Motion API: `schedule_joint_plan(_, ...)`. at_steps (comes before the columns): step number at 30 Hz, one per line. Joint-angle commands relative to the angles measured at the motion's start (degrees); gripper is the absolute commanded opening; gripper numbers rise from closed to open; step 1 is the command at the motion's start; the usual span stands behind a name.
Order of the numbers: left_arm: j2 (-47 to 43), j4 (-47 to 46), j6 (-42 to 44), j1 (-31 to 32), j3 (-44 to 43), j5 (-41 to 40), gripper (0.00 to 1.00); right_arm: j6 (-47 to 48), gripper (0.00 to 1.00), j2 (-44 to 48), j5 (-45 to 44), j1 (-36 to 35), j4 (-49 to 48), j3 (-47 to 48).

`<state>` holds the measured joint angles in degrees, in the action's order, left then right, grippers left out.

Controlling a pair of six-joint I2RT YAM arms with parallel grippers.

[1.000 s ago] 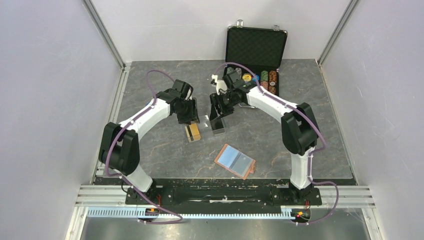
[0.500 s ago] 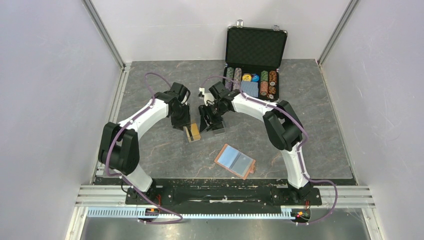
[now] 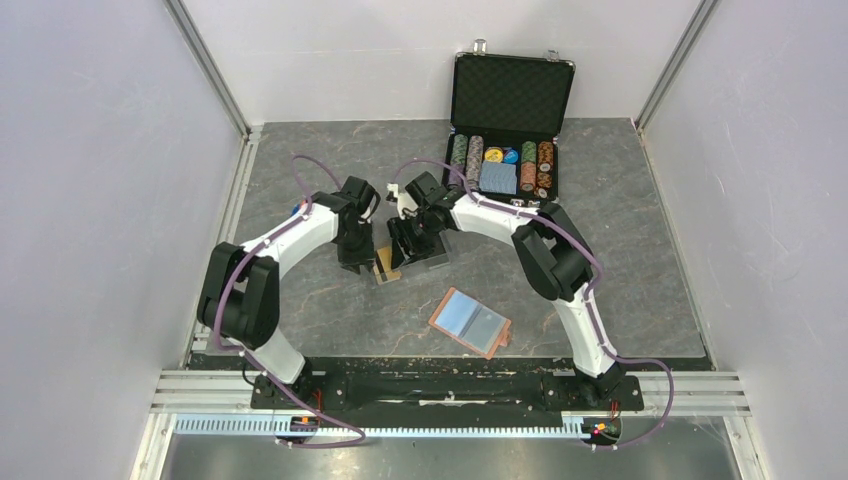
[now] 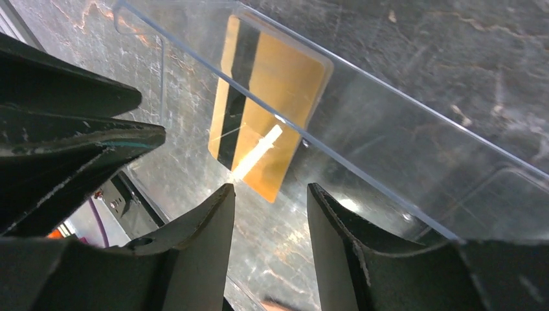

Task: Put the credit cards into the card holder
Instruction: Pick up the credit card from the storage box.

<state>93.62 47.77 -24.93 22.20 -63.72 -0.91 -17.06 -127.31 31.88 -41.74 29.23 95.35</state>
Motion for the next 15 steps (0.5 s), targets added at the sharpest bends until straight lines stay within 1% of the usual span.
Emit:
schedule_joint_plan(1,1.7,-1.4,2.5,-0.5,2.0,0.6,0.35,-1.9,0.47,-2.7,0.2,-1.5,-1.4,1.6)
schedule_joint_plan(2,1.8,-1.8,2.5,-0.5,2.3,2.4,0.34,-2.0,0.46,-3.0,-0.2,-1.7,-1.4,1.6)
schedule_joint_plan(6,2.1,-3.1,2.4,-0.4,2.8,4.6,0.28,-1.5,0.43,-3.8,-2.9,-2.7,-0.6,2.0)
schedule_joint_plan(7,2.1,-3.3,2.4,-0.4,2.7,5.0,0.27,-1.0,0.41,-4.3,-3.8,-3.0,0.3,2.6)
schedule_joint_plan(9,2.2,-3.6,2.4,-0.4,2.6,5.9,0.25,0.0,0.35,-5.3,-5.1,-3.6,1.7,3.6)
schedule_joint_plan(11,2.4,-3.8,2.4,-0.3,2.4,6.6,0.24,0.3,0.27,-6.1,-5.6,-3.9,2.5,4.3)
schedule_joint_plan(15,2.7,-4.0,2.4,-0.3,2.5,7.4,0.21,0.5,0.00,-5.7,-5.5,-3.9,3.3,5.6)
